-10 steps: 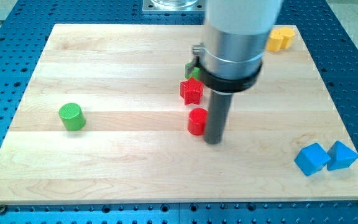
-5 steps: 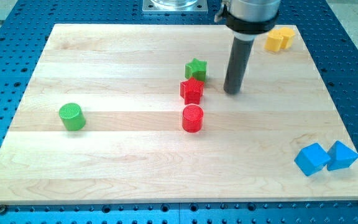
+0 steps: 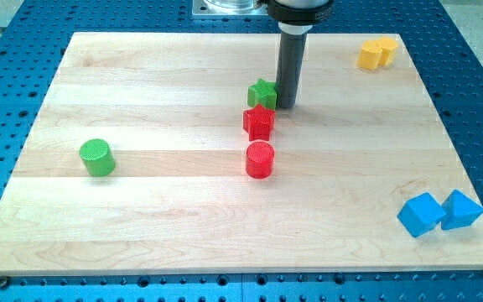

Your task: Push the yellow blocks top right to the green star

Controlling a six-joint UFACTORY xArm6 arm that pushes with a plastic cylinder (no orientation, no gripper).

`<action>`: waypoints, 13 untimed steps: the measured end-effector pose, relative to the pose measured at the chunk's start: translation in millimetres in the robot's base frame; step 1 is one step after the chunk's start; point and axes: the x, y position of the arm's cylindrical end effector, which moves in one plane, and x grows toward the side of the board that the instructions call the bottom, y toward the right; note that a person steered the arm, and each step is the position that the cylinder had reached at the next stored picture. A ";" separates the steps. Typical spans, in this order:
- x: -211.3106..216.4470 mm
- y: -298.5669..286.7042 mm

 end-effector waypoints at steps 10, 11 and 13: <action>-120.3 202.5; -121.5 203.4; -119.7 74.0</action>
